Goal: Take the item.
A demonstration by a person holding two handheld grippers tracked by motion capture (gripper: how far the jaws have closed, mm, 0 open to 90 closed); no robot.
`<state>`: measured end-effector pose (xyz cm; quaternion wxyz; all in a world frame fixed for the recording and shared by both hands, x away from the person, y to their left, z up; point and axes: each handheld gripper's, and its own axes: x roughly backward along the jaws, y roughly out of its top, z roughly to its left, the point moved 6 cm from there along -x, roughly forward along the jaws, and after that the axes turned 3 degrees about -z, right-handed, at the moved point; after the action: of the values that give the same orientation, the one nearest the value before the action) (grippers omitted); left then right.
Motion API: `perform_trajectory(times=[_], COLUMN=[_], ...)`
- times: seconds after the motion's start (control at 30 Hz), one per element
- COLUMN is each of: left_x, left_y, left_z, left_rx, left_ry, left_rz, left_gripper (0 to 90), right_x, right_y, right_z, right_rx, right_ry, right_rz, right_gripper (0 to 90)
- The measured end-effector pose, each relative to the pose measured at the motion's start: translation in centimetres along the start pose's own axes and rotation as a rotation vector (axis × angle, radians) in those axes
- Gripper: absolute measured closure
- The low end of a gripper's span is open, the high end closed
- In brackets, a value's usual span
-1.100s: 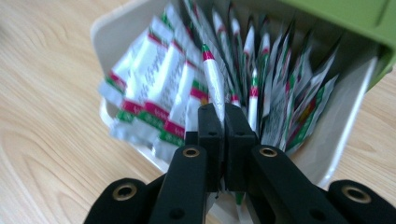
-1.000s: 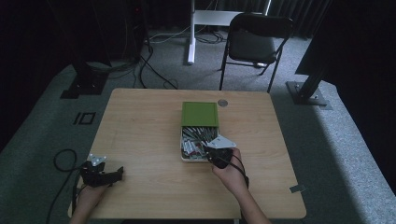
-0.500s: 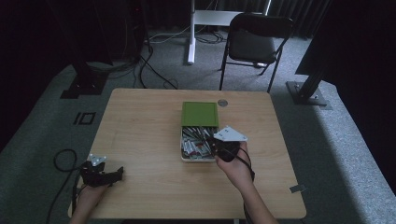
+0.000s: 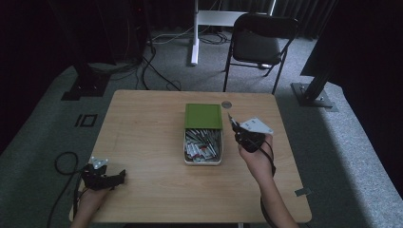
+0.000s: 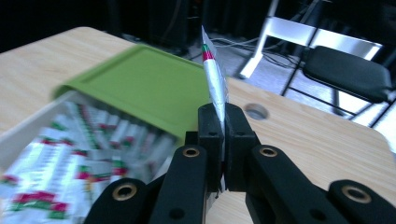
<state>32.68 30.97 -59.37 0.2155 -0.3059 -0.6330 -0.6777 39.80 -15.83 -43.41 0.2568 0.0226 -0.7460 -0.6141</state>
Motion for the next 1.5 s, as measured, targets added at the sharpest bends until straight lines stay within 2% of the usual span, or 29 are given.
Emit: perform_trajectory(times=[0.07, 0.1, 0.2, 0.4, 0.57, 0.6, 0.9, 1.2, 1.33, 1.5], left_x=[0.0, 0.0, 0.0, 0.0, 0.0, 0.0, 0.0, 0.0, 0.0, 0.0], left_y=[0.0, 0.0, 0.0, 0.0, 0.0, 0.0, 0.0, 0.0, 0.0, 0.0], left_z=[0.0, 0.0, 0.0, 0.0, 0.0, 0.0, 0.0, 0.0, 0.0, 0.0], left_rx=[0.000, -0.002, 0.000, 0.000, 0.000, 0.000, 0.000, 0.000, 0.000, 0.000], left_ry=[0.000, 0.000, 0.000, 0.000, 0.000, 0.000, 0.000, 0.000, 0.000, 0.000], left_rz=[0.000, 0.001, 0.000, 0.000, 0.000, 0.000, 0.000, 0.000, 0.000, -0.001], left_gripper=[1.2, 1.2, 1.3, 1.3, 1.2, 1.3, 1.2, 1.3, 1.2, 1.2], right_x=[-0.2, -0.6, -1.5, -3.8, -5.6, -5.9, -8.5, -10.5, -11.0, -11.5], right_y=[-0.2, -0.8, -2.0, -4.9, -6.9, -7.1, -8.9, -10.9, -11.2, -11.8], right_z=[-0.5, -1.3, -2.2, -4.1, -5.4, -5.6, -7.6, -8.1, -7.6, -6.9], right_rx=[-0.001, -0.012, -0.019, -0.018, -0.043, -0.035, -0.051, -0.069, -0.079, -0.131], right_ry=[-0.012, -0.036, -0.066, -0.131, -0.158, -0.167, -0.208, -0.243, -0.225, -0.179], right_rz=[0.006, 0.015, 0.040, 0.121, 0.172, 0.184, 0.248, 0.279, 0.287, 0.289], right_gripper=[88.0, 88.0, 87.9, 87.9, 87.9, 87.9, 87.8, 87.7, 87.3, 85.5])
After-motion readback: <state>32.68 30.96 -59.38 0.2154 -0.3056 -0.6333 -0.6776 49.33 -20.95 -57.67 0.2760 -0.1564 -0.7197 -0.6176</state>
